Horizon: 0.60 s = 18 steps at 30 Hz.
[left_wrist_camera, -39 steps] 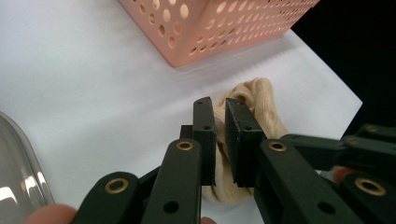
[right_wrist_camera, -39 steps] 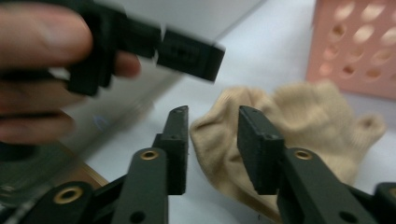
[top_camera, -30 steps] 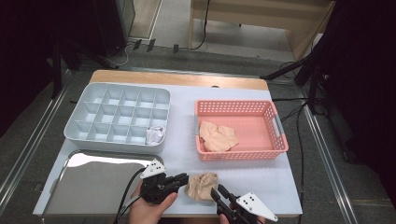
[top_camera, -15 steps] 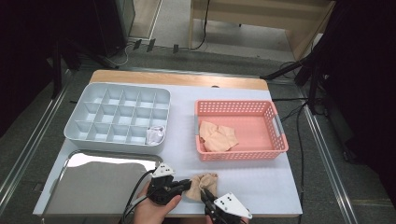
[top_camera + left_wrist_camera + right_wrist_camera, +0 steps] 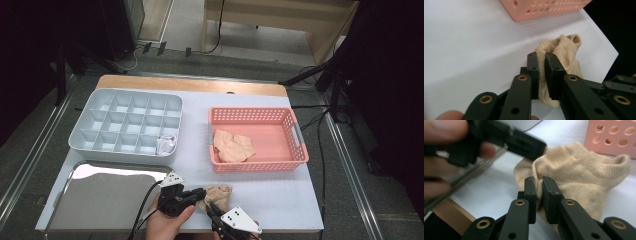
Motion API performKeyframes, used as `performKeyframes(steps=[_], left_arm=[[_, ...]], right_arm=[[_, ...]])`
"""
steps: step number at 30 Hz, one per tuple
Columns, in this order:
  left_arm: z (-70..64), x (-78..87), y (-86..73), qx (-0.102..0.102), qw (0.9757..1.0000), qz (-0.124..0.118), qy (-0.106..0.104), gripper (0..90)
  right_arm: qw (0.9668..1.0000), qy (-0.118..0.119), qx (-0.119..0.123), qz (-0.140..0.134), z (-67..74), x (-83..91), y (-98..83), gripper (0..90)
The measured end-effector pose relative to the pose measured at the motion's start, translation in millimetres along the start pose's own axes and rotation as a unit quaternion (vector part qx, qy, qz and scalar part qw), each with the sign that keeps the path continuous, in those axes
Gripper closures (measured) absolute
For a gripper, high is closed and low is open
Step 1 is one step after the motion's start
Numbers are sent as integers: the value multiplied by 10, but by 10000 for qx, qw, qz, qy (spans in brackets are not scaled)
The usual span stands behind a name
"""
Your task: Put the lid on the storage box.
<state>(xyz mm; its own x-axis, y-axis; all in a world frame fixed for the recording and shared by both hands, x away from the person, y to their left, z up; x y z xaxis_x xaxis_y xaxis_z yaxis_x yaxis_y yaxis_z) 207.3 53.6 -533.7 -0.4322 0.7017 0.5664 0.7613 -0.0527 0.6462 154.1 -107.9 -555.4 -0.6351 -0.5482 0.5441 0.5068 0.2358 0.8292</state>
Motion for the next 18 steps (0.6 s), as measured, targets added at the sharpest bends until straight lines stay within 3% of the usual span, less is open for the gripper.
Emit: performKeyframes(steps=[4, 7, 9, 12, 14, 16, 18], left_arm=[[-67, 42, 16, -104, 9997, -129, -194, 723], [-116, -61, -7, -293, 9994, 182, -49, 666], [-116, -87, -15, -367, 9990, 233, 43, 746], [-106, -46, 2, -389, 9990, 213, -77, 888], [-93, -13, 18, -373, 9989, 197, -227, 900], [-79, 10, 31, -353, 9989, 179, -258, 900], [-62, 26, 44, -291, 9990, 128, -317, 900]], right_arm=[[10000, 38, 12, 45, 2, -34, -6, 775], [9999, 130, 47, 64, 14, -34, -4, 719], [9997, 254, 13, 39, 13, 5, 0, 673], [9995, 320, -39, -68, -11, 152, -2, 641], [9995, 218, -155, -191, -68, 300, -5, 638], [9982, -54, -448, -387, -175, 417, -5, 641], [9943, -286, -915, -473, -298, 448, -19, 605]])
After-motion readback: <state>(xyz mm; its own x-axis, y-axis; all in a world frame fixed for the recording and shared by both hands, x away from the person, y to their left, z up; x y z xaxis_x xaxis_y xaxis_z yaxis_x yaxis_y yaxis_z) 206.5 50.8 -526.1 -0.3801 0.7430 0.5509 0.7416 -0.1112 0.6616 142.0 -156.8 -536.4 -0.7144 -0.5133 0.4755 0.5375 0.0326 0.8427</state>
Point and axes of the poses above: each handheld gripper's, and its own axes: x roughly backward along the jaws, y roughly out of its top, z roughly to its left, the point moved 3 cm from there along -x, roughly forward along the jaws, and after that the axes turned 4 degrees about z, right-handed, at the moved point
